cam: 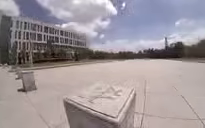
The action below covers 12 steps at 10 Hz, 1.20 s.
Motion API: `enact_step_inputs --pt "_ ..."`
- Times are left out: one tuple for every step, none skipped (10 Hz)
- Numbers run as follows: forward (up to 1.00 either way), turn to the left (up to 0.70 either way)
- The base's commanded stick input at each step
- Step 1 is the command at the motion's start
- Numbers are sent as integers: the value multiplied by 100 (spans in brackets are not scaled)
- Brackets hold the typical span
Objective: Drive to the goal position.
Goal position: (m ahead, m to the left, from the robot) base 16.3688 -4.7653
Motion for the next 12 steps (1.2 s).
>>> enact_step_inputs --pt "70 -2" --pt "70 -2" --pt "70 -1" --pt "70 0" --pt "70 0" --pt "66 -2" --pt "6 0" --pt "-3 0" --pt "-23 0" --pt "-68 0" --pt "-70 0" --pt "-70 0"
